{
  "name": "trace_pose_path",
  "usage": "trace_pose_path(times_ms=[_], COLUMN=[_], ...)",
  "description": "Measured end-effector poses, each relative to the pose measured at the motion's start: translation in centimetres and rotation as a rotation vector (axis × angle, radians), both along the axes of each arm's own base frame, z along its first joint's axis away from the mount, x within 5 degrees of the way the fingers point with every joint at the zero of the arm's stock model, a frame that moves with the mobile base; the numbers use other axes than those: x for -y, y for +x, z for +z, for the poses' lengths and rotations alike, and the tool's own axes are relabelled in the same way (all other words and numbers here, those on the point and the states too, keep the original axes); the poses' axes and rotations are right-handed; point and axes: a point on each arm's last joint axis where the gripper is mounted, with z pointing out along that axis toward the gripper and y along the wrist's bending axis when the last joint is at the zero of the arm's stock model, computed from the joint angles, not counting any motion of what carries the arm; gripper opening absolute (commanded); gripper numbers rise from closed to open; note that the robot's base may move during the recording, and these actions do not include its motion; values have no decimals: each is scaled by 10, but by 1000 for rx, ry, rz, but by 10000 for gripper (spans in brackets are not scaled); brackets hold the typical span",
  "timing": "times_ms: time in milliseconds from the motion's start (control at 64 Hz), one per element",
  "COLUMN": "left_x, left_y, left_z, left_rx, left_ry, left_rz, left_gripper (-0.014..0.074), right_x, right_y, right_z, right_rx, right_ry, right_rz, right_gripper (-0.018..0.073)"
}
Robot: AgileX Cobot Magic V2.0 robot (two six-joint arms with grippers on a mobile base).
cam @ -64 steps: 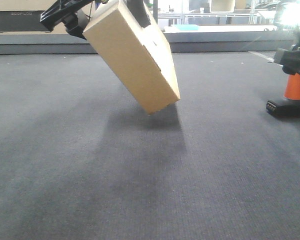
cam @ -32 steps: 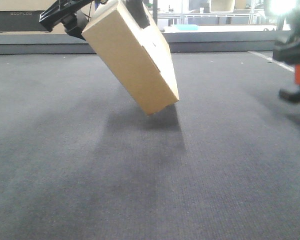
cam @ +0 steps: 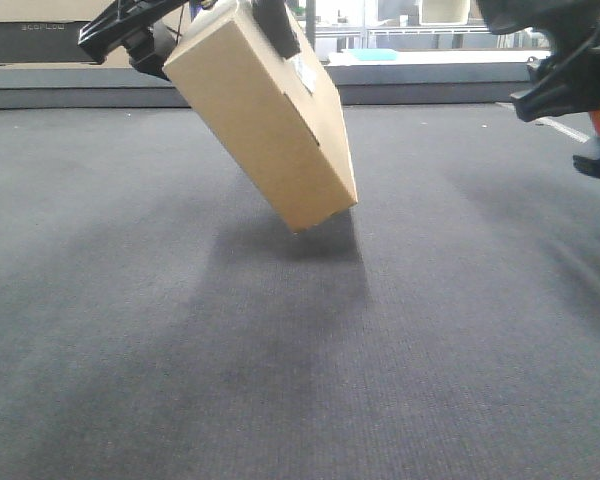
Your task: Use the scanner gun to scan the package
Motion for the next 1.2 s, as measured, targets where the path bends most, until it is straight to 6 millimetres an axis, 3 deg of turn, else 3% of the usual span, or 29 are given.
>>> trace_pose_path(times_ms=[531, 1016, 1204], left_x=[0, 0, 0], left_y=[0, 0, 0], left_z=[0, 0, 0], left_rx=[0, 1, 1], left_ry=[0, 1, 1], left_rz=[0, -1, -1], left_gripper=[-111, -111, -111], right_x=[1, 10, 24], right_y=[0, -1, -5], right_z=[2, 10, 9], right_rx=[4, 180, 227], right_ry=[-27, 442, 475], right_rz=[-32, -12, 25], right_gripper=[-164, -165, -165])
